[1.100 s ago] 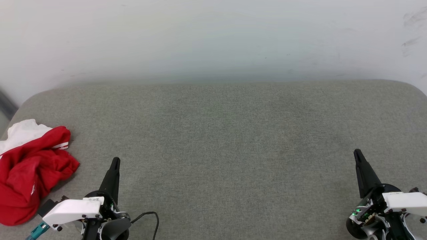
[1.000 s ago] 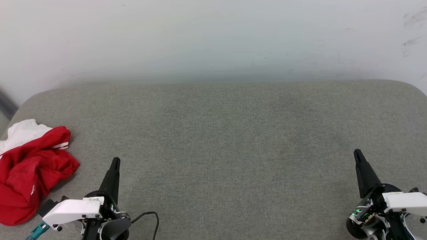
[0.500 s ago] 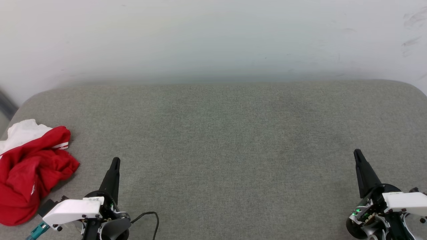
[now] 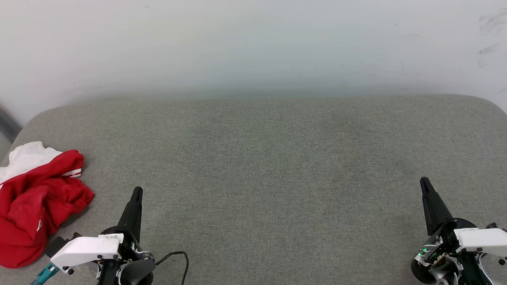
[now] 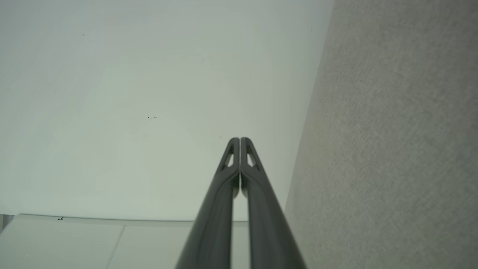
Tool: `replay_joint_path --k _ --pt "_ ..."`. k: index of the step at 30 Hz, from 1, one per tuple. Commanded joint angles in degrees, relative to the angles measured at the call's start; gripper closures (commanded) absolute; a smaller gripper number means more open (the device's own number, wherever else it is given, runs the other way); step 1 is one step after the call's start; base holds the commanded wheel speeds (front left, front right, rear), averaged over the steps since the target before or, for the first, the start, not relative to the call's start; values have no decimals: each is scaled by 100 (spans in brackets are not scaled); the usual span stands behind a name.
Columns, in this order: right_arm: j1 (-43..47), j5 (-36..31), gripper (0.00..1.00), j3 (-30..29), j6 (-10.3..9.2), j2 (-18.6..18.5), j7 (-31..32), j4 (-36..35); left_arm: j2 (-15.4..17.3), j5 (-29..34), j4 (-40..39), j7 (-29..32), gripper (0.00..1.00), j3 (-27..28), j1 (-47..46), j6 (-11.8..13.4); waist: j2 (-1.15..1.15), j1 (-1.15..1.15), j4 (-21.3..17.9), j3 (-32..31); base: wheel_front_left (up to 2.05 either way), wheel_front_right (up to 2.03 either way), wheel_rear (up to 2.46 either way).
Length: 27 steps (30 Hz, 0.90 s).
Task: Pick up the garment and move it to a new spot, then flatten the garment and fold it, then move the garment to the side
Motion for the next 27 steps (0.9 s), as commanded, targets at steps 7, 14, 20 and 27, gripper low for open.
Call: replay_joint_path --k 7,14,20,27 --pt "-71 -25 100 6 -2 17 -1 6 -10 2 -3 -4 100 7 -31 -14 0 0 0 0 0 0 0" --pt "46 2 100 0 -1 2 -5 60 -5 -1 64 -3 100 -16 37 2 0 0 0 0 0 0 0" --pt "130 -26 0 50 -1 5 -155 -53 -8 -9 4 -161 0 -209 20 2 0 0 -3 1 0 0 0" --pt "204 -173 0 114 -1 -10 -356 -233 10 182 -151 -364 0 -479 -17 2 0 0 2 -5 0 0 0"
